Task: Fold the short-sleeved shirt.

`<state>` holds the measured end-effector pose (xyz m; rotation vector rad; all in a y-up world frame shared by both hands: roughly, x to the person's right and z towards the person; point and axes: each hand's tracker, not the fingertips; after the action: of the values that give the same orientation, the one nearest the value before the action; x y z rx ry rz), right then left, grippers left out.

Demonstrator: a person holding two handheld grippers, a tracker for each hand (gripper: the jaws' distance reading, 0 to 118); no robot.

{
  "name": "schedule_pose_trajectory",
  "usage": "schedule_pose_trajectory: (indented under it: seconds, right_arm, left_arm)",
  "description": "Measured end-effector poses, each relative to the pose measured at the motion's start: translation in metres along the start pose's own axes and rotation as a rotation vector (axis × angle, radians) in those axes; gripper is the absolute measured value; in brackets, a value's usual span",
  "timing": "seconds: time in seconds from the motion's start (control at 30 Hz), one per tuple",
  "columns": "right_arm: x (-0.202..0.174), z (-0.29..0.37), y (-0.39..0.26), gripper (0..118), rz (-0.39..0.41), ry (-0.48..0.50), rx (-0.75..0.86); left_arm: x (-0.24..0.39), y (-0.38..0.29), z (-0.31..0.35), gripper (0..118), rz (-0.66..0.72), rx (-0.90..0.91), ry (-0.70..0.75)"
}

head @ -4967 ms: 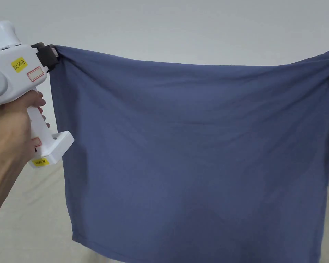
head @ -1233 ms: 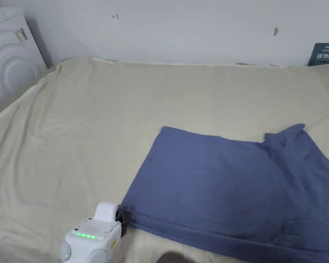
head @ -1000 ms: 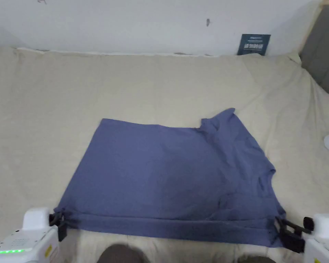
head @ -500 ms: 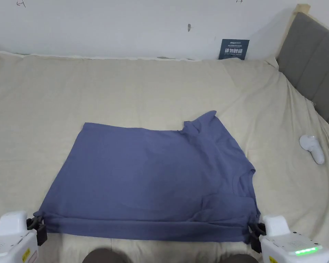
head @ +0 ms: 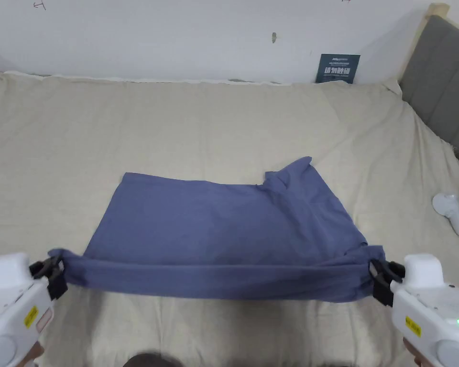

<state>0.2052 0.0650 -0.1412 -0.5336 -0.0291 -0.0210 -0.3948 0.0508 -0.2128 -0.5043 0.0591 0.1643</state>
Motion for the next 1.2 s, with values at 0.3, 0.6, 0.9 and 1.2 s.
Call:
schedule_pose_trajectory:
  seconds: [0.3,0.6,0.9,1.2]
  right_arm:
    - [0.016,-0.109,0.050,5,-0.033,-0.045,-0.075]
    - [0.016,-0.193,0.039,6,-0.023,-0.091,-0.229]
    - [0.006,-0.127,0.028,98,-0.155,-0.110,0.012]
    - [-0.021,-0.080,0.009,0,-0.070,-0.143,0.104]
  left_arm:
    - [0.042,0.062,-0.096,5,0.029,-0.065,0.005]
    - [0.059,0.038,-0.161,5,-0.039,-0.197,0.072]
    - [0.042,0.018,-0.121,117,-0.103,-0.063,0.065]
    - [0.028,0.002,-0.062,0,-0.024,-0.004,0.057]
